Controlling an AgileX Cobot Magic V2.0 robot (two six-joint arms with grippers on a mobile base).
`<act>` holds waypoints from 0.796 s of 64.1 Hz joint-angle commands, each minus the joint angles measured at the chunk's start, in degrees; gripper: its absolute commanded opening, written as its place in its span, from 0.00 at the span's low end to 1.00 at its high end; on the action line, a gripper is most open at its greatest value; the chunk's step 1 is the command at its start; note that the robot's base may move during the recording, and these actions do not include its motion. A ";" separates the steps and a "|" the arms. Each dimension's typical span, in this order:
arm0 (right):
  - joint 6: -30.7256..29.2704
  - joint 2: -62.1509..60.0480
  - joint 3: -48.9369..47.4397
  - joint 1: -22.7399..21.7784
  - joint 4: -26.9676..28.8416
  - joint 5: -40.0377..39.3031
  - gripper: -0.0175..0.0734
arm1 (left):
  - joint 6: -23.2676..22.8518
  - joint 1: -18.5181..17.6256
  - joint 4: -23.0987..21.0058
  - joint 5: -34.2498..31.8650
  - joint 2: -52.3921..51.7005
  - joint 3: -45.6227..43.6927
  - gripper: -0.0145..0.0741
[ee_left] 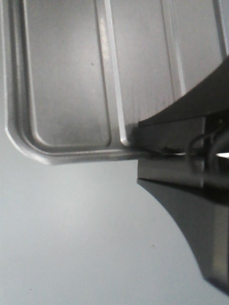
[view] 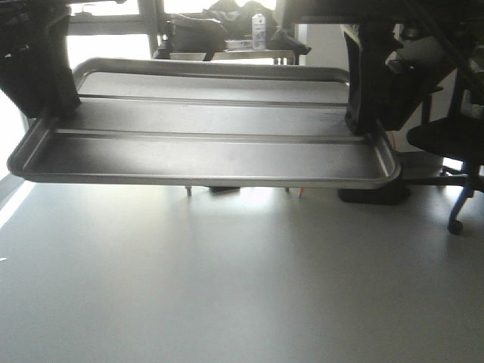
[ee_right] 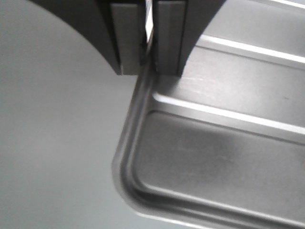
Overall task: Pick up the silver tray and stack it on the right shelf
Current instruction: 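Hold the tray level with both grippers while driving to another shelf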
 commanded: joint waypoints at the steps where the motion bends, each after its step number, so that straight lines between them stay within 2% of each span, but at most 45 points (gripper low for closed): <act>1: -1.98 -2.20 -1.93 0.27 -1.26 -3.45 0.25 | 1.45 -0.81 -0.55 -1.48 -1.71 -1.76 0.06; 51: -1.98 -2.20 -1.93 0.27 -1.26 -3.44 0.25 | 1.45 -0.81 -0.55 -1.48 -1.71 -1.76 0.06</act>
